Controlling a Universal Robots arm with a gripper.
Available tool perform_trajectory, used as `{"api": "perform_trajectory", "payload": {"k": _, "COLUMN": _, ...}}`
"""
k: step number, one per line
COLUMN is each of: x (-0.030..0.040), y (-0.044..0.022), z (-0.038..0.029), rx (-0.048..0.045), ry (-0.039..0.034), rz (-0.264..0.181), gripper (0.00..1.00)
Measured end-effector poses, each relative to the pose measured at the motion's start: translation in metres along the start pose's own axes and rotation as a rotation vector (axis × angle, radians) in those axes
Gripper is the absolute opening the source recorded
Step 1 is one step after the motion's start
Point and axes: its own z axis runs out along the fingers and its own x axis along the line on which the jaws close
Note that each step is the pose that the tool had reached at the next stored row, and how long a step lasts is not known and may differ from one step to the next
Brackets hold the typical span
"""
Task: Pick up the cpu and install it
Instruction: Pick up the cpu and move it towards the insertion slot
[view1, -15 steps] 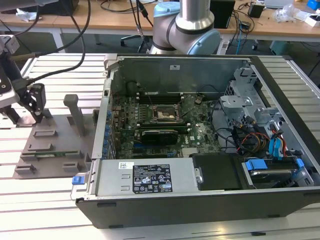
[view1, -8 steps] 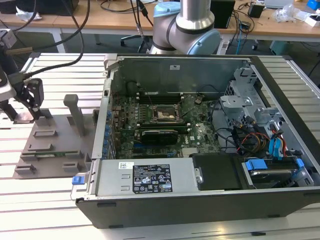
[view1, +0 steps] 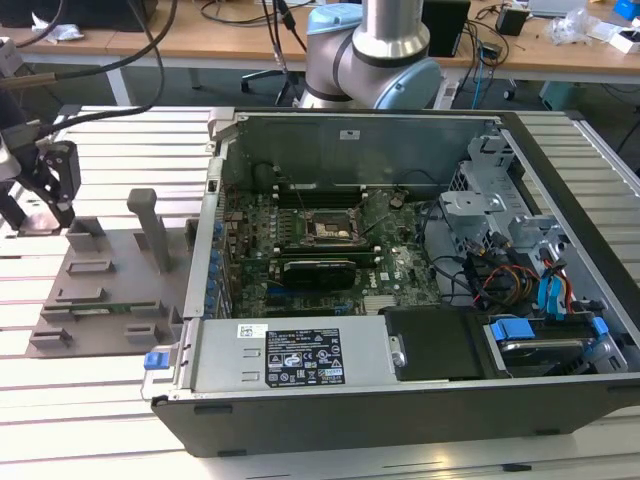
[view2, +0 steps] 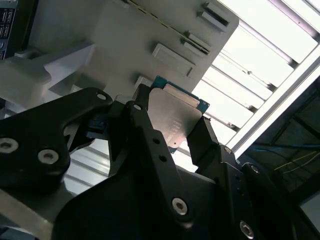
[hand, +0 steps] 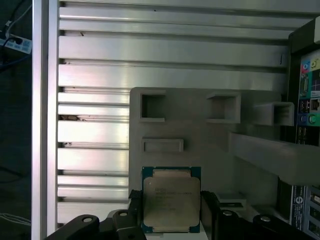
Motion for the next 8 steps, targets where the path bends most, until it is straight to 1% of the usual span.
{"api": "perform_trajectory", "payload": {"k": 8, "x": -0.0003, "y": -0.0004, "z": -0.0102, "rx": 0.0, "ry": 0.0, "rz": 0.0, "gripper": 0.55}}
